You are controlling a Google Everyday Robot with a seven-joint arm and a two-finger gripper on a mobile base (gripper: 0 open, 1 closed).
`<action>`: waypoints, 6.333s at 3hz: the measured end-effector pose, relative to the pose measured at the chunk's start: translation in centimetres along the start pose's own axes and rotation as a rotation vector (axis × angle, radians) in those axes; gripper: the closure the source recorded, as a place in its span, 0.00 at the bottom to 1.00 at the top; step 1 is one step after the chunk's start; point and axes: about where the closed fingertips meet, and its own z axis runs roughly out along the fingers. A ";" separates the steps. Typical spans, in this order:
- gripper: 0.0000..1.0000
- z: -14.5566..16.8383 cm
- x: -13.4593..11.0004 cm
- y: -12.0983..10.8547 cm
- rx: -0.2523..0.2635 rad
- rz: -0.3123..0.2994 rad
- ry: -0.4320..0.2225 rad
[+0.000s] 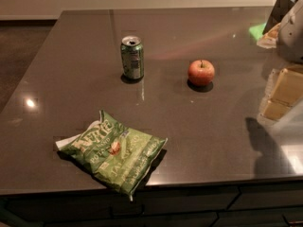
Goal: Move green jalapeno chip bag near green can
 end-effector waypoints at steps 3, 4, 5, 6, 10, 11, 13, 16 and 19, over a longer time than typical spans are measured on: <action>0.00 2.1 -6.5 3.5 -0.080 -0.099 -0.142; 0.00 3.9 -8.9 6.2 -0.132 -0.124 -0.167; 0.00 6.7 -12.6 9.2 -0.177 -0.151 -0.173; 0.00 8.5 -14.9 11.0 -0.205 -0.168 -0.168; 0.00 14.3 -18.5 16.6 -0.252 -0.282 -0.093; 0.15 14.9 -18.8 16.3 -0.251 -0.282 -0.071; 0.69 13.8 -19.0 14.6 -0.243 -0.269 -0.057; 1.00 10.5 -21.6 3.1 -0.150 -0.142 -0.101; 0.36 12.1 -21.4 0.4 -0.152 -0.093 -0.080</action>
Offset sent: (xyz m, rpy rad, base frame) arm -0.0037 0.0794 -0.0096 0.1557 0.0171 0.1811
